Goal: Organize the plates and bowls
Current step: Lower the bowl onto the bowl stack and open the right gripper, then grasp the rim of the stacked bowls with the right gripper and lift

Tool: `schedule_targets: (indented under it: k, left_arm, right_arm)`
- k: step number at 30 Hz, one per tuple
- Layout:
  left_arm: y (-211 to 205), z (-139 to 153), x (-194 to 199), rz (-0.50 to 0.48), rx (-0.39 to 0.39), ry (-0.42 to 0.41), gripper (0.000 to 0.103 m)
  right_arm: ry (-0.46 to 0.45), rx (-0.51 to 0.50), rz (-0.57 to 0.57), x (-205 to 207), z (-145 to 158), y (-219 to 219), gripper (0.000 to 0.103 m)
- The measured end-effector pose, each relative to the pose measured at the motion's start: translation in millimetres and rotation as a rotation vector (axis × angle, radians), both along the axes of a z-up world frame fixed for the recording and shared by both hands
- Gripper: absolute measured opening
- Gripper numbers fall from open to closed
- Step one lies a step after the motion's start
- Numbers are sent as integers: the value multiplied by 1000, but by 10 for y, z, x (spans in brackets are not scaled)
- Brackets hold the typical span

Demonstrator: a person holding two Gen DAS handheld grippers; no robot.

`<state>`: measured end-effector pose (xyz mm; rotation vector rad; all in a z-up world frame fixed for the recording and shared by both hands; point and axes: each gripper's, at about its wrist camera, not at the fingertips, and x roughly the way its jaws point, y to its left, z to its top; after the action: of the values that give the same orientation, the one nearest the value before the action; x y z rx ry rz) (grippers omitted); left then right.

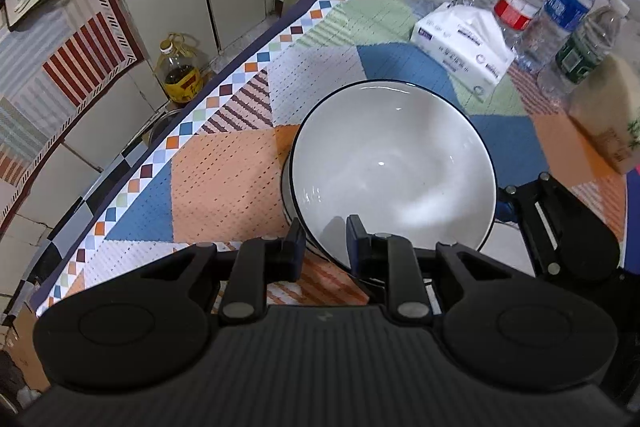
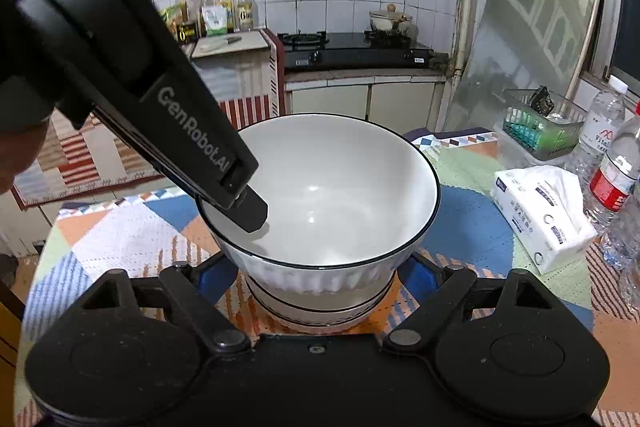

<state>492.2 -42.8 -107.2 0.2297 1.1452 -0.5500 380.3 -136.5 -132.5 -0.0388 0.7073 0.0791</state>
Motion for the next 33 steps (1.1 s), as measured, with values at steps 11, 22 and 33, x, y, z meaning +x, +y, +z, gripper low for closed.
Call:
schedule_targets:
  k: [11,22,33]
  left_arm:
    - [-52,-245,197,-29,52,20,20]
    - [-149,-376,111,-75,109,-65,20]
    - [321,-110,292,45,-111,-76,48]
  right_arm:
    - [108,-53,58,189,-160,52,88]
    - [164,-79,18,278,-214,77,95]
    - [145,43,-8,32,-15,-81,96]
